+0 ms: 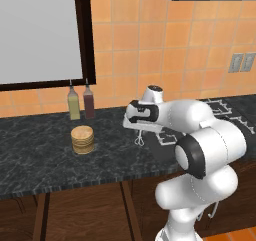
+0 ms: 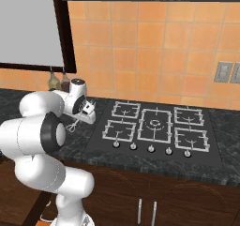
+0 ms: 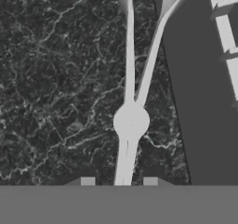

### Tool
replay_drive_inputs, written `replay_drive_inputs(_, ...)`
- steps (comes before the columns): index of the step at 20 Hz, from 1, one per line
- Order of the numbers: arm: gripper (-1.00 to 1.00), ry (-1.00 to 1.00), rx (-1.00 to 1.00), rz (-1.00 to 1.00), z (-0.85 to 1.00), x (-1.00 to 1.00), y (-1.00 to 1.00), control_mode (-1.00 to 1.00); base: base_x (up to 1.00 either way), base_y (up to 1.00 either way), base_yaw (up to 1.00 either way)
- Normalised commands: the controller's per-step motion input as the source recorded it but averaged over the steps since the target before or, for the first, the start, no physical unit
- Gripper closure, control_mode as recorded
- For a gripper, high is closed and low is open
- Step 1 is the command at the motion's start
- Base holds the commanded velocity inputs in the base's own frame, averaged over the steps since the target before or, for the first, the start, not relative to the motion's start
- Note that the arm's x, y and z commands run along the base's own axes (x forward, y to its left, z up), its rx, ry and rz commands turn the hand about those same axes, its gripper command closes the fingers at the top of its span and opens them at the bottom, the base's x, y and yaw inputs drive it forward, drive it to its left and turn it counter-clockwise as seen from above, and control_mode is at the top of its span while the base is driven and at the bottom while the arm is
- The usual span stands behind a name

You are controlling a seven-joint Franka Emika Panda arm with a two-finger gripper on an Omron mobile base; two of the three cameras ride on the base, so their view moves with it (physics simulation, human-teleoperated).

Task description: Pick the tongs from the drawer and place it on the counter.

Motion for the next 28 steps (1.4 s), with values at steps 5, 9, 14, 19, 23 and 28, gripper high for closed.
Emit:
replay_drive_inputs(5,1.0,-0.05,0.01,0.11,-0.55,0.03,-0.14,-1.0,0.0,0.0,0.0)
replay_drive_inputs(9,1.0,-0.05,0.03,0.03,-0.58,0.35,-0.03,-1.0,0.0,0.0,0.0)
replay_drive_inputs(14,1.0,-0.07,0.03,0.01,-0.62,0.42,0.0,-1.0,0.0,0.0,0.0)
replay_drive_inputs(19,1.0,-0.07,0.02,0.01,-0.57,0.35,0.0,-1.0,0.0,0.0,0.0)
replay_drive_inputs(23,-1.0,-0.05,0.0,0.0,-0.33,0.33,0.04,-1.0,0.0,0.0,0.0)
replay_drive_inputs(28,-1.0,0.0,0.0,0.0,0.01,0.0,0.0,-1.0,0.0,0.0,0.0)
